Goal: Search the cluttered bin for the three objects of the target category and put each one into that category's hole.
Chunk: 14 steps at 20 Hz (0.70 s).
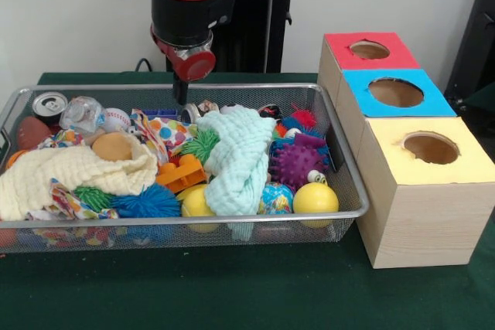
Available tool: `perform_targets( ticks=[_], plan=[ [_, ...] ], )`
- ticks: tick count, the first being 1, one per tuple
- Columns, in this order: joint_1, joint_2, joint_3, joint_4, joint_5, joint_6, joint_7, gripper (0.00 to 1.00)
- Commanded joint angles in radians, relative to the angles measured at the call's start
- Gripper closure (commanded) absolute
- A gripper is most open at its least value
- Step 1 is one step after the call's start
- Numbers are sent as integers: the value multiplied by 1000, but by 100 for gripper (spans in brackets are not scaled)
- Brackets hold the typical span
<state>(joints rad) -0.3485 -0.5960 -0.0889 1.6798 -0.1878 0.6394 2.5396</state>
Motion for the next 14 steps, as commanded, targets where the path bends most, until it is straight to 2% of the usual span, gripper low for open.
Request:
perform_targets(
  ticks=[1,3,10,14],
  plan=[
    [-59,35,177,44,-106,-13,-291,100],
    [-87,42,205,38,-128,-20,-293,100],
    [-123,53,247,-64,-205,90,-327,100],
    [-148,60,269,-87,-240,105,-328,100]
  ],
)
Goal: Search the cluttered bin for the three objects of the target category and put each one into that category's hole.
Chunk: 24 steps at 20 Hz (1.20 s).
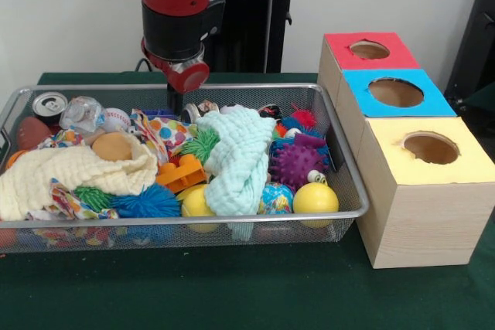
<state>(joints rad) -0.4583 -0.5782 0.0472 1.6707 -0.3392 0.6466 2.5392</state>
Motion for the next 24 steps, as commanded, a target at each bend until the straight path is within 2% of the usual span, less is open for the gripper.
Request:
perform_targets(
  ticks=[1,4,6,11,16,24],
  plan=[
    [-46,43,139,-74,-94,94,-326,100],
    [-65,49,152,-84,-115,90,-323,100],
    [-78,62,161,-111,-129,120,-341,100],
    [-108,36,177,-139,-153,199,-379,100],
    [-128,51,203,-162,-177,241,-403,100],
    [-177,71,213,-151,-198,237,-403,100]
  ],
)
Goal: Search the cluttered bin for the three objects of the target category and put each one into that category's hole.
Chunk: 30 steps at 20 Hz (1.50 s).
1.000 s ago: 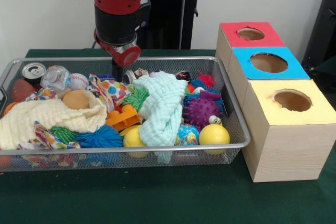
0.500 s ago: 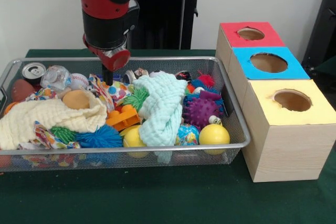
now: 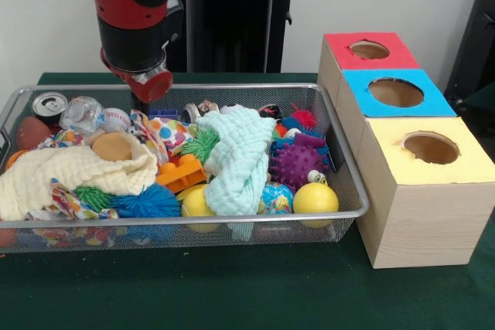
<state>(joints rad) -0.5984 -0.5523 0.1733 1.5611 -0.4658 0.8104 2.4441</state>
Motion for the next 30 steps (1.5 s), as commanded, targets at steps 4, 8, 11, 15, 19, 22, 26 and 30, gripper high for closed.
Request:
perform_targets(
  ticks=[4,8,11,15,19,22,26,30],
  plan=[
    [-51,57,84,-41,-77,67,-316,100],
    [-58,80,96,-86,-84,88,-337,100],
    [-64,89,98,-113,-98,113,-360,100],
    [-72,101,100,-123,-103,124,-368,100],
    [-77,111,102,-123,-108,115,-372,100],
    [-80,111,101,-128,-114,120,-382,100],
    [-82,89,91,-129,-120,154,-407,100],
    [-91,53,77,-96,-118,161,-408,100]
  ],
)
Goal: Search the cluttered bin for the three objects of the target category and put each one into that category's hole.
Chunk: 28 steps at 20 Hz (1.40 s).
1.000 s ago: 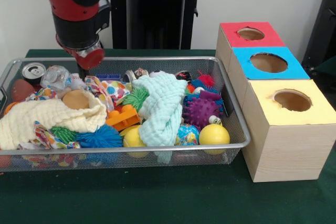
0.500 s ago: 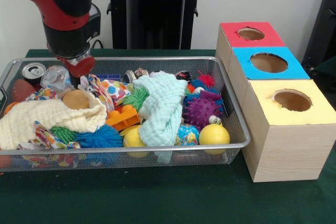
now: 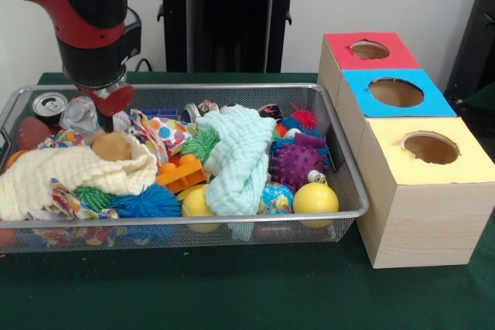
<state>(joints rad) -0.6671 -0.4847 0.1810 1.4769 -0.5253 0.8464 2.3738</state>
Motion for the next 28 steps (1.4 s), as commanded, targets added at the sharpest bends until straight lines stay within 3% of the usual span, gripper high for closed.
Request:
perform_targets(
  ticks=[1,10,17,23,28],
  plan=[
    [-25,-19,68,-4,-58,120,-337,100],
    [-20,-28,55,-29,-85,194,-383,100],
    [-14,1,63,-49,-107,174,-389,100],
    [-13,-22,64,-10,-127,69,-333,100],
    [-15,-9,77,-20,-131,91,-351,100]
  ],
)
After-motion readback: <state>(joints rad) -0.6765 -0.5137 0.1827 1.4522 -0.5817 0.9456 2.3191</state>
